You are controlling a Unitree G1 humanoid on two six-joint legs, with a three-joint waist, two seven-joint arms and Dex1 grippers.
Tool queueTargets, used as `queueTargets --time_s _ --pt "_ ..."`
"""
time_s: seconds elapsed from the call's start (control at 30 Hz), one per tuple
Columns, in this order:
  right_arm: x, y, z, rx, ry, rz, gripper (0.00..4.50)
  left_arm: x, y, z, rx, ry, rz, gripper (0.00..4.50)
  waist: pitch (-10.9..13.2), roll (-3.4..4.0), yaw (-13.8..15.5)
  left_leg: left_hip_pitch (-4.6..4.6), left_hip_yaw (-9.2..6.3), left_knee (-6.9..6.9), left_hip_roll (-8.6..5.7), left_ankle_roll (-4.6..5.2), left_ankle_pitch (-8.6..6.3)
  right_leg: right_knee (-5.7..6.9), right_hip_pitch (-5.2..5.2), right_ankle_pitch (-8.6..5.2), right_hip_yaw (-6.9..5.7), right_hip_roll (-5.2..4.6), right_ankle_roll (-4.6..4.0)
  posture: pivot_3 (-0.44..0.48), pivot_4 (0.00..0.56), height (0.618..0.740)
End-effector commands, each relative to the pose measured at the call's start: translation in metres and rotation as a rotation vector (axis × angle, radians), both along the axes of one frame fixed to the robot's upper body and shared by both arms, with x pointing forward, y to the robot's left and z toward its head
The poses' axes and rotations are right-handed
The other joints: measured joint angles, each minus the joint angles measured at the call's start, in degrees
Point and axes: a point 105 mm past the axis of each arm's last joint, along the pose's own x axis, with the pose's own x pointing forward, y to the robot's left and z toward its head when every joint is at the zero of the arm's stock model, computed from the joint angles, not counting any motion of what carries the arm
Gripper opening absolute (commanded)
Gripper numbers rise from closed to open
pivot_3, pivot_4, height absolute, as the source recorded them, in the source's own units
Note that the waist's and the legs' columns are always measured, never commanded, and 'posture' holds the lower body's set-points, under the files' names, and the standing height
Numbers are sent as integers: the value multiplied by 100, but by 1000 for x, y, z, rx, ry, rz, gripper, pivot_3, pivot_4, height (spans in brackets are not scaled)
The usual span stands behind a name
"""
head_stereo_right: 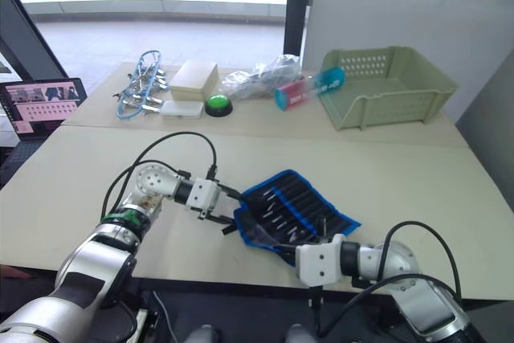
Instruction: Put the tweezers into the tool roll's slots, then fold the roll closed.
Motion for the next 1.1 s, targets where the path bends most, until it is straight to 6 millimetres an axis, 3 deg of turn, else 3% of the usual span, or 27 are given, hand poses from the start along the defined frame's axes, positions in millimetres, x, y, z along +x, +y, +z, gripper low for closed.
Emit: queueTargets --time_s 0.03,0.13,0.4,0.63,0.8,0.9,1.0,1.1 --pt "0 2 12 25 -46 0 0 3 -5 9 -4 -62 -20 962 0 0 0 0 0 0 0 0 0 0 0 0 0 0 0 0 150 740" --pt "0 2 12 21 -49 -4 0 2 -7 9 -7 -55 -29 25 0 0 2 0 -1 1 0 0 0 0 0 0 -1 0 0 0 150 740" --pt "6 2 11 9 -65 -38 0 0 -3 5 23 -37 -38 25 0 0 -2 1 -1 1 0 0 0 2 0 0 -1 0 0 0 150 740" --pt "27 2 10 -42 -187 -47 0 -1 33 18 42 -86 9 25 0 0 -72 6 -2 0 0 1 1 10 0 0 0 2 0 0 150 740" --pt "28 14 3 -107 -258 81 0 -16 73 24 43 -105 108 25 0 3 -190 17 -3 -6 3 1 1 24 0 0 2 2 -1 0 150 740" --pt "38 27 8 -91 -322 105 0 -43 91 19 40 -56 177 25 5 8 -226 24 -4 -5 4 1 1 43 -1 0 1 2 -1 0 150 740" --pt "47 40 10 -76 -361 118 0 -75 97 9 41 24 256 25 9 14 -290 27 -3 -6 7 0 1 50 -1 0 3 2 -1 0 150 740" --pt "42 45 4 -70 -324 148 0 -92 95 -3 8 111 372 25 12 19 -226 28 -4 -6 9 0 1 60 -1 -1 1 1 -3 0 150 740"
